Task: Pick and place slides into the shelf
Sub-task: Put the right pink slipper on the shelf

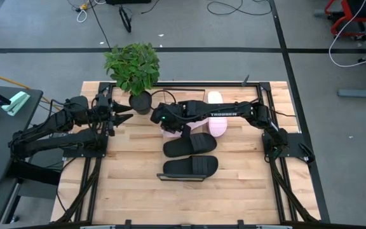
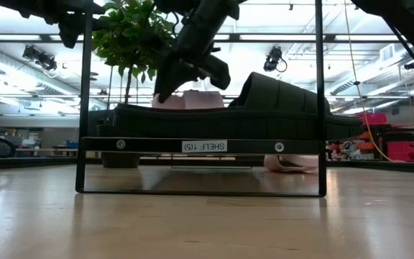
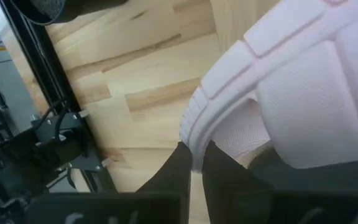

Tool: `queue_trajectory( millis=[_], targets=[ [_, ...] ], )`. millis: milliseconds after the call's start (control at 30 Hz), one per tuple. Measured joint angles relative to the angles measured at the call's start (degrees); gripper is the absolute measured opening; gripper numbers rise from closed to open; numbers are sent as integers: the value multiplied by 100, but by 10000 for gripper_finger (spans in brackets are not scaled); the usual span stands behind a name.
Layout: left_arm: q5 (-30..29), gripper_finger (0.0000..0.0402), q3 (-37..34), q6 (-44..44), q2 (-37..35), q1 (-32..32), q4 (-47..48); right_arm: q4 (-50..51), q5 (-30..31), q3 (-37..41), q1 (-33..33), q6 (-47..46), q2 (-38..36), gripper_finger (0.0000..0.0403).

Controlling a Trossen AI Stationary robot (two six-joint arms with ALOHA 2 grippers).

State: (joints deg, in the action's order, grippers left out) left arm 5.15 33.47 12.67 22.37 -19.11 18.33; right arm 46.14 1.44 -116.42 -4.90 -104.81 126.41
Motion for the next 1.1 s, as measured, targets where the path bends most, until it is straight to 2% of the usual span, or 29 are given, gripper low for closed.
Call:
queue_trajectory(
  millis=[133, 633, 1100],
  targets=[
    [0, 173, 0, 12, 0, -2, 0, -150, 117, 9, 2, 9, 0, 37],
    [0, 173, 0, 14, 0, 0, -2, -213, -5, 11, -20, 343, 2, 120],
    [2, 172, 0, 124, 0, 0, -2, -364, -1, 9, -181, 1104, 2, 126]
  ],
)
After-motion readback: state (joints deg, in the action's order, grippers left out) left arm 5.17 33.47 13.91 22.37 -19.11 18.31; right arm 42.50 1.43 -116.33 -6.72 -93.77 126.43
